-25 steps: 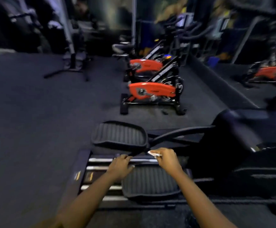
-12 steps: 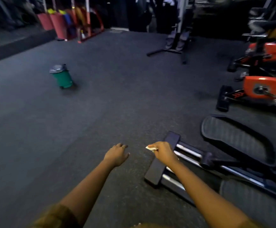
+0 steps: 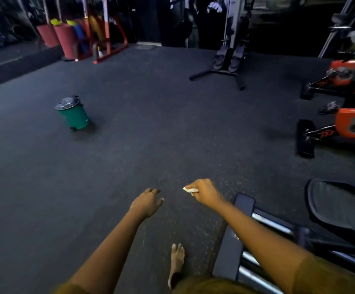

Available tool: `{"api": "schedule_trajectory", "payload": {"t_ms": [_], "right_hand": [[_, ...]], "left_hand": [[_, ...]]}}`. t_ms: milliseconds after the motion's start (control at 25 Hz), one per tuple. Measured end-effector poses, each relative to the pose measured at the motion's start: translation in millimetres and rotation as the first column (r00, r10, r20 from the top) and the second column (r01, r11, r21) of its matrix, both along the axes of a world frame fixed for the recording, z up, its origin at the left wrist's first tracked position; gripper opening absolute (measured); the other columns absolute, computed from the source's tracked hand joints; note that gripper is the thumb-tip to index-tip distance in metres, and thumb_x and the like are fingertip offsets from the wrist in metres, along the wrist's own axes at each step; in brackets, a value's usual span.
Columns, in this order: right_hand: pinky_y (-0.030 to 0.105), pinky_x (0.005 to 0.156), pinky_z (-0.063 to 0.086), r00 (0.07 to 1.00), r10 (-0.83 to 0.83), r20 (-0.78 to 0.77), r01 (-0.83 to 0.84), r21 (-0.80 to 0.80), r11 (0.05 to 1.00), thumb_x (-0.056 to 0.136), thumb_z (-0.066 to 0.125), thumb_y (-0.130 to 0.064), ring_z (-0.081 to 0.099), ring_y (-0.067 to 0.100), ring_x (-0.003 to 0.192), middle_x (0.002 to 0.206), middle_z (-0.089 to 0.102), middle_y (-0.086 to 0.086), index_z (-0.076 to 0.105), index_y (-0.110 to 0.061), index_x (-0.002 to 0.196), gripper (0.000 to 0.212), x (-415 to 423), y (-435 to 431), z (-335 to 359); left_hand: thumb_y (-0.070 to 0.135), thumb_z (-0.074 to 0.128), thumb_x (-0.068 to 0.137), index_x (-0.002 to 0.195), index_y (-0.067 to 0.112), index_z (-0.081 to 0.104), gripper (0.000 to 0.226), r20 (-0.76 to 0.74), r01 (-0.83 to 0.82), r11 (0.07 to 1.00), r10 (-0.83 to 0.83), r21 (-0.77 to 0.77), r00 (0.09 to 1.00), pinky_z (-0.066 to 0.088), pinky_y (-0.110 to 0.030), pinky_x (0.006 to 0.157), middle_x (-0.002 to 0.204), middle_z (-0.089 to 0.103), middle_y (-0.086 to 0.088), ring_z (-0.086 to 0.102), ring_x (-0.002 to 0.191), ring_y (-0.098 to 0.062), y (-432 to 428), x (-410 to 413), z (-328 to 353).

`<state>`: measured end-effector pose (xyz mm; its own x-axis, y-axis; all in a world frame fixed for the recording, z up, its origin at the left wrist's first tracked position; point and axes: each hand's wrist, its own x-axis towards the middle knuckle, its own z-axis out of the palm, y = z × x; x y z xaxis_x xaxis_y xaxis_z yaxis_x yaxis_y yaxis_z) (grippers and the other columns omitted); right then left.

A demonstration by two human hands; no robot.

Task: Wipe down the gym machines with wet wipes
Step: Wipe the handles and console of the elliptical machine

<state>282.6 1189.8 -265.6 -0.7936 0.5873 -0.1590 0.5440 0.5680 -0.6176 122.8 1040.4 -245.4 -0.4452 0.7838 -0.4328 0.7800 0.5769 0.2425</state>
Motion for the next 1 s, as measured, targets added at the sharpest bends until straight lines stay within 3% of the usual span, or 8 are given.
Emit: {"api": "schedule_trajectory", "payload": {"t_ms": [280,440,560,720,840,1000], "right_hand": [[0.027,0.083,0.051,0.964,-0.261,-0.046,0.258,-0.053,0.965,0.088,0.058,-0.011,0.066,0.011,0.079,0.079,0.073,0.005,0.076,-0.013,0.088,0.019,-63.8,140.7,-7.1],[0.009,0.071,0.044,0.881,-0.468,-0.062,0.463,-0.081,0.883,0.087,0.057,-0.002,0.063,0.007,0.076,0.084,0.073,0.008,0.074,-0.012,0.099,0.023,-57.8,210.5,4.0],[0.020,0.077,0.046,0.812,-0.578,-0.081,0.579,-0.010,0.815,0.081,0.058,0.003,0.066,0.019,0.089,0.098,0.072,0.008,0.074,-0.012,0.100,0.028,-45.3,268.0,1.7],[0.035,0.078,0.052,0.637,-0.751,-0.174,0.766,0.027,0.643,0.081,0.065,-0.010,0.067,0.025,0.091,0.100,0.071,0.011,0.074,-0.011,0.099,0.020,-31.9,358.0,-1.8],[0.030,0.078,0.049,0.483,-0.866,-0.127,0.875,0.022,0.484,0.087,0.063,-0.020,0.065,0.023,0.092,0.101,0.070,0.010,0.075,-0.011,0.097,0.018,-19.7,417.5,8.2],[0.030,0.082,0.049,0.244,-0.963,-0.114,0.970,0.011,0.244,0.086,0.060,-0.009,0.065,0.025,0.098,0.106,0.070,0.011,0.073,-0.008,0.102,0.020,16.7,465.5,21.4]], "left_hand": [[0.041,0.036,0.101,0.147,0.015,0.031,0.053,0.043,0.198,0.980,-0.198,0.008,0.979,0.034,-0.037,0.105,0.150,0.030,-0.011,0.040,0.131,-0.028,179.1,-98.3,7.3],[0.041,0.037,0.101,0.146,0.013,0.033,0.053,0.071,0.389,0.920,-0.386,-0.047,0.920,0.035,-0.038,0.106,0.149,0.032,-0.013,0.040,0.131,-0.029,301.9,-117.8,-0.3],[0.040,0.038,0.101,0.144,0.011,0.035,0.052,0.080,0.533,0.846,-0.530,-0.020,0.844,0.038,-0.039,0.104,0.147,0.034,-0.013,0.043,0.128,-0.030,399.0,-116.8,-1.9],[0.040,0.036,0.101,0.145,0.012,0.032,0.053,0.012,0.729,0.684,-0.729,-0.006,0.684,0.038,-0.042,0.104,0.150,0.029,-0.012,0.038,0.131,-0.030,548.7,-108.6,-1.7],[0.040,0.035,0.102,0.147,0.012,0.030,0.053,-0.024,0.853,0.521,-0.854,-0.030,0.520,0.038,-0.042,0.105,0.150,0.028,-0.011,0.035,0.134,-0.030,650.5,-87.6,3.3],[0.038,0.036,0.102,0.147,0.015,0.031,0.051,-0.001,0.956,0.288,-0.958,-0.047,0.288,0.039,-0.040,0.102,0.146,0.034,-0.009,0.040,0.129,-0.029,746.0,-27.1,6.1]]}}
